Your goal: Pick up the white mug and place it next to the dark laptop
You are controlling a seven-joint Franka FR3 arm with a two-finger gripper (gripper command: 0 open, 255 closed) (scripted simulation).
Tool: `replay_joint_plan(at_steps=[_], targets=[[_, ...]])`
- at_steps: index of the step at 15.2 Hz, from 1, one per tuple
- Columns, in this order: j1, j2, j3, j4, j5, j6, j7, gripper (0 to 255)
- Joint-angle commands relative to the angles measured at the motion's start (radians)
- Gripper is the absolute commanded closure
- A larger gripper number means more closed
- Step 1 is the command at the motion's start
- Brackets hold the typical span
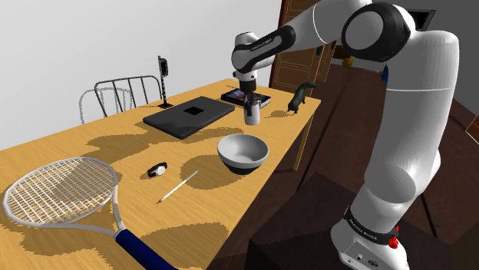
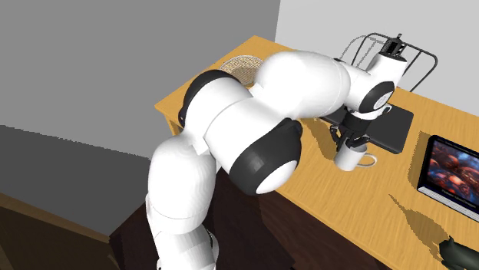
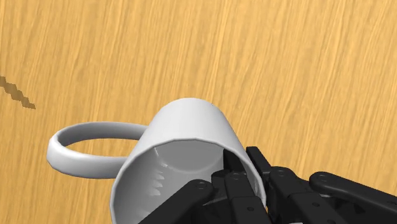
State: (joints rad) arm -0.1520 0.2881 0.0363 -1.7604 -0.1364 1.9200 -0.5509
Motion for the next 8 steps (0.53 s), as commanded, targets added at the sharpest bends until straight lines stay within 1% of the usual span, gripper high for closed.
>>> replay_joint_plan(at_steps=[1,5,8], targets=[[-0.001,0.007,-0.001,-0.018,-0.001,0.026,0.003,255],[-0.001,0.030,-0.002,-0.046,-0.005,0.076,0.009,255],[-0.001,0.030,-0.002,-0.046,-0.005,0.076,0.009,255]])
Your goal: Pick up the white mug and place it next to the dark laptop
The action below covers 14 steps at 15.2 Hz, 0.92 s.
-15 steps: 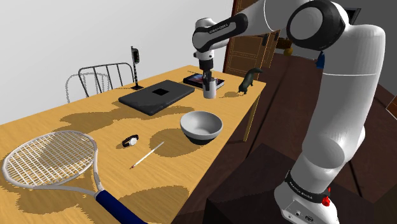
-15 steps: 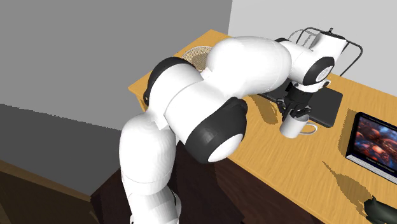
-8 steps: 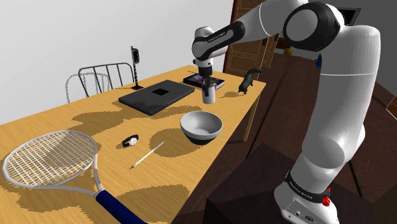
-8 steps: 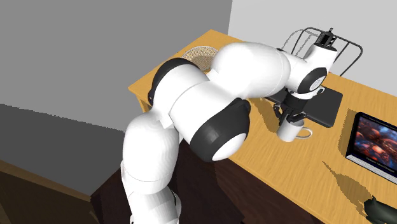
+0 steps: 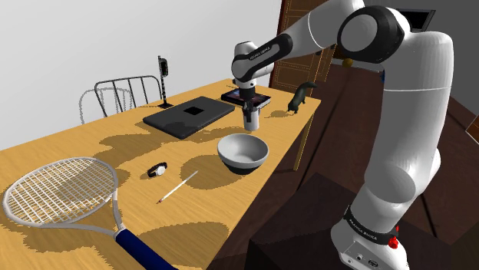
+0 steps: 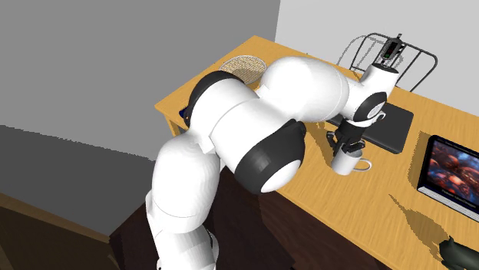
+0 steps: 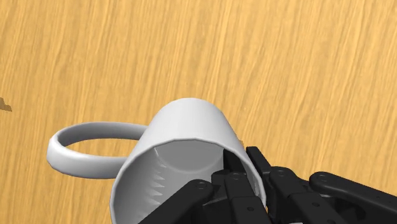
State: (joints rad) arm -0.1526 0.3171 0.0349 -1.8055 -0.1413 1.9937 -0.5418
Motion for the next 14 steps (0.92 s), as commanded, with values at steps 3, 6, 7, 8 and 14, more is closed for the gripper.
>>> replay_joint_plan(at_steps=[3,6,7,8,14], targets=[[0.000,0.001,0.000,-0.001,0.000,0.002,0.000,255],[0.000,0.001,0.000,-0.001,0.000,0.002,0.000,0],[0.000,0.001,0.000,-0.001,0.000,0.002,0.000,0],[0.000,0.001,0.000,-0.001,0.000,0.002,0.000,0],[0.007,-0.024,0.005,0.094,0.007,-0.118,-0.005,0]])
